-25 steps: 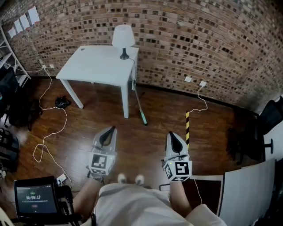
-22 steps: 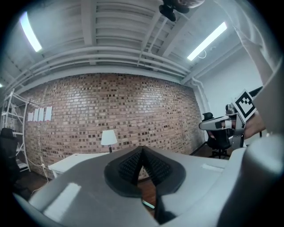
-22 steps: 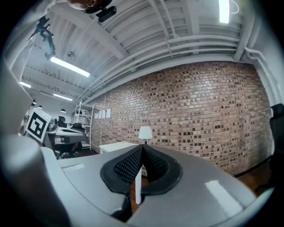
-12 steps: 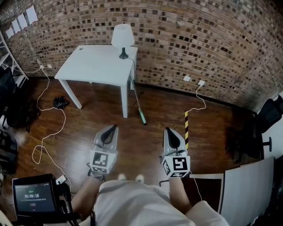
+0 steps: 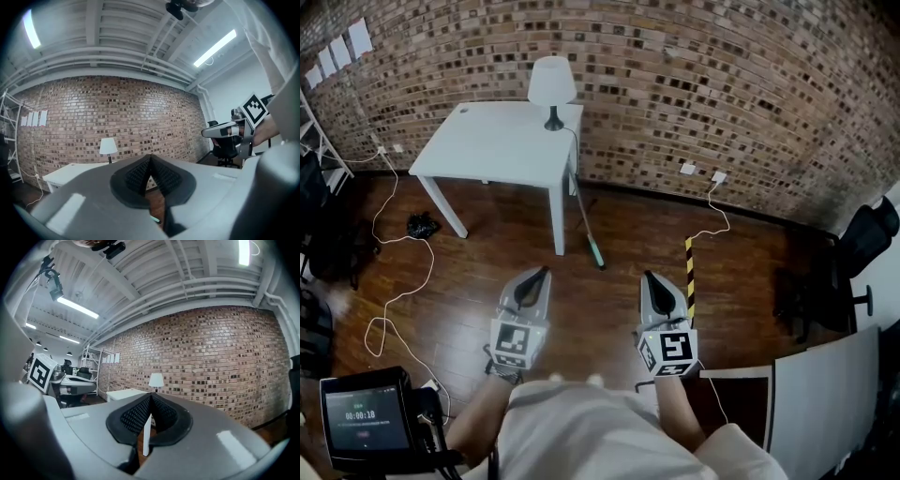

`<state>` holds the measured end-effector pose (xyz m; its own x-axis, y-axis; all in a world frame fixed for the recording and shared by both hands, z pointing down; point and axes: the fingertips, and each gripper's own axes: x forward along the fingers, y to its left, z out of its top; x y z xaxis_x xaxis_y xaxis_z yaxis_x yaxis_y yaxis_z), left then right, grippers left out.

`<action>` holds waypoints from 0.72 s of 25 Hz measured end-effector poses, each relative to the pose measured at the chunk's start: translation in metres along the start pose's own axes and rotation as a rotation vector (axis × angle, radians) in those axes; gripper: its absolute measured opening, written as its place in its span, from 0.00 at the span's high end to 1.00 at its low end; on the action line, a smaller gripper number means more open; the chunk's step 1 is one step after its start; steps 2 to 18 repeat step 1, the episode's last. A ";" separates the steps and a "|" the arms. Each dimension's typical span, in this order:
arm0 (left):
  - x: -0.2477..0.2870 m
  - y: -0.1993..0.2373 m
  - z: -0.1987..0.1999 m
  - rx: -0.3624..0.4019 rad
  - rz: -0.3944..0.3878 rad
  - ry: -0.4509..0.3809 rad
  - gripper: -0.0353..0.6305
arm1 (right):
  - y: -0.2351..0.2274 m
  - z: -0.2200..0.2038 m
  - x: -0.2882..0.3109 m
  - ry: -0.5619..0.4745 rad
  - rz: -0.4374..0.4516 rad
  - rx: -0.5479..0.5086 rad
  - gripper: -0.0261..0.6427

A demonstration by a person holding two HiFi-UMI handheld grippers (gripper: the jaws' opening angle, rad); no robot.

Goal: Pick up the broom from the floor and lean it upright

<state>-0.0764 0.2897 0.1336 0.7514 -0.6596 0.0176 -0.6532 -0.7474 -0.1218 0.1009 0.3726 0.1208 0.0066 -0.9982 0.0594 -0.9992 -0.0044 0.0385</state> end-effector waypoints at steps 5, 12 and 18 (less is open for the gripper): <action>0.000 0.001 0.000 0.001 0.002 -0.001 0.95 | 0.001 -0.001 0.000 0.000 0.002 0.000 0.95; 0.000 0.001 0.000 0.001 0.002 -0.001 0.95 | 0.001 -0.001 0.000 0.000 0.002 0.000 0.95; 0.000 0.001 0.000 0.001 0.002 -0.001 0.95 | 0.001 -0.001 0.000 0.000 0.002 0.000 0.95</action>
